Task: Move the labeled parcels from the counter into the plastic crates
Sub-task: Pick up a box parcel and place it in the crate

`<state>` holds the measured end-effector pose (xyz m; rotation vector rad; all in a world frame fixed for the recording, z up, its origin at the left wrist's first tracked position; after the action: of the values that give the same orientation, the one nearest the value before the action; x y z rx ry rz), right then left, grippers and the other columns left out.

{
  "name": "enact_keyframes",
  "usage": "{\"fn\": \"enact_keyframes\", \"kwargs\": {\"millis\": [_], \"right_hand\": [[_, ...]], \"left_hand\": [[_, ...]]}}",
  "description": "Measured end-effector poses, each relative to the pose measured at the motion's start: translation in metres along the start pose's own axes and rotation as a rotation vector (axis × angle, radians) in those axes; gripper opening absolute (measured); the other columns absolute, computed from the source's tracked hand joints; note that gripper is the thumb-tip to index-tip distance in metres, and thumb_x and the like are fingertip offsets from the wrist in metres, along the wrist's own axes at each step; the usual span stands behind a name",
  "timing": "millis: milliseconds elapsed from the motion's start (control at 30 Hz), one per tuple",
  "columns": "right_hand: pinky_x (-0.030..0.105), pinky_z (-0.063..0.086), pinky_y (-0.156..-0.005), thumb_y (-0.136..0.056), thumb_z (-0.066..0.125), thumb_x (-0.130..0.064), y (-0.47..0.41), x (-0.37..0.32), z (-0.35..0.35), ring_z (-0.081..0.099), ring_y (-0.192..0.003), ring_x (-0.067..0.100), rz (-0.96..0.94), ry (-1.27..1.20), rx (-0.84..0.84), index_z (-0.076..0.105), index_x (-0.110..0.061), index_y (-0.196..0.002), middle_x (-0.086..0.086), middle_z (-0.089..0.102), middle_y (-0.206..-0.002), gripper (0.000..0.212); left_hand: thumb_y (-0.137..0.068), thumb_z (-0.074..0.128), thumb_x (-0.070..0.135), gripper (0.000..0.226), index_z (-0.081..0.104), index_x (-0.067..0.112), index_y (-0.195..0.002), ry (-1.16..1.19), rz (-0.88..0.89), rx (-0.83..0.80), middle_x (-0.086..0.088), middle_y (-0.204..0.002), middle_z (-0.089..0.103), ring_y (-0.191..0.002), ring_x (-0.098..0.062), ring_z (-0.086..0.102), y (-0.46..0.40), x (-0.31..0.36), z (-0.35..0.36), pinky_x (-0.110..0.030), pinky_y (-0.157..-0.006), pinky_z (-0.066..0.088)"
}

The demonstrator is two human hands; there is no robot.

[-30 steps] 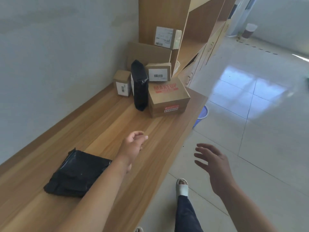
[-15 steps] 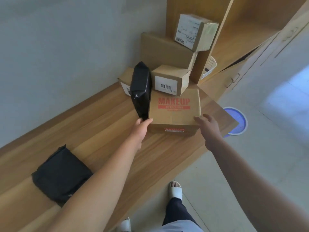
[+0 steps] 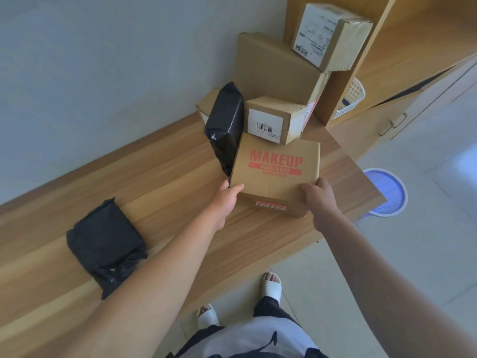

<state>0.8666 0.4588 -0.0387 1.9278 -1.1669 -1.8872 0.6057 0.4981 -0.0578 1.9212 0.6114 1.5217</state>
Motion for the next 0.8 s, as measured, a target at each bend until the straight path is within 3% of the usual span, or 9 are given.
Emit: {"fn": "enact_keyframes", "kwargs": {"millis": [367,500,667,800], "right_hand": [[0.029,0.043,-0.066,-0.1,0.055,-0.011,0.07,0.052,0.038,0.057,-0.095,0.009,-0.005,0.049,-0.057,0.053,-0.02,-0.124,-0.001,0.063,-0.114,0.025],[0.033,0.044,-0.07,-0.101,0.054,-0.012,0.097,0.063,0.063,0.058,-0.097,0.018,0.0,0.101,-0.072,0.052,-0.017,-0.126,0.003,0.062,-0.116,0.026],[0.032,0.045,-0.065,-0.101,0.057,-0.017,0.131,0.064,0.1,0.06,-0.093,0.018,-0.009,0.182,-0.135,0.058,-0.016,-0.122,0.005,0.066,-0.114,0.022],[0.033,0.047,-0.067,-0.101,0.058,-0.016,0.154,0.064,0.127,0.062,-0.092,0.017,-0.03,0.239,-0.185,0.055,-0.022,-0.118,-0.001,0.066,-0.106,0.019]], "left_hand": [[-0.106,0.053,0.043,0.08,0.004,0.022,-0.167,-0.023,-0.055,-0.01,0.0,-0.172,0.02,-0.155,-0.026,0.028,0.059,-0.074,-0.058,-0.048,-0.124,0.024],[-0.105,0.053,0.048,0.076,0.015,0.021,-0.165,-0.01,-0.032,-0.024,0.001,-0.169,0.028,-0.151,-0.026,0.033,0.082,-0.09,-0.086,-0.041,-0.111,0.031],[-0.103,0.056,0.052,0.079,0.016,0.025,-0.166,-0.002,0.01,0.038,0.003,-0.169,0.028,-0.153,-0.026,0.032,0.111,-0.106,-0.141,-0.044,-0.12,0.03],[-0.102,0.06,0.046,0.077,0.021,0.024,-0.165,0.044,0.051,0.058,0.002,-0.168,0.031,-0.152,-0.025,0.034,0.132,-0.121,-0.182,-0.041,-0.117,0.034]]}}
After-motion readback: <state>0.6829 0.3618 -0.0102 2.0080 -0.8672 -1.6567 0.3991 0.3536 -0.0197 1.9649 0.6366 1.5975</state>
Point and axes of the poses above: each hand's wrist, its own y-axis away from the middle knuckle, its own z-axis out of the palm, x = y × z, the point moved 9 cm from there along -y, towards the middle knuckle
